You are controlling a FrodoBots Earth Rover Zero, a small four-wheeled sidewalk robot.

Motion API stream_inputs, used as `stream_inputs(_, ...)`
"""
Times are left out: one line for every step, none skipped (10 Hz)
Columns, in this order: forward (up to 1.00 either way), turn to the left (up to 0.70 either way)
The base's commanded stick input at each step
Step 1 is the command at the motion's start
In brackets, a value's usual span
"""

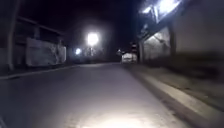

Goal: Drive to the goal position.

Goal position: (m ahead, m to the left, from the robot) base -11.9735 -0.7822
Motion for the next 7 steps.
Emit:
stream_inputs(1.00, 0.00)
stream_inputs(1.00, 0.00)
stream_inputs(1.00, 0.00)
stream_inputs(1.00, 0.00)
stream_inputs(1.00, 0.00)
stream_inputs(1.00, 0.00)
stream_inputs(1.00, 0.00)
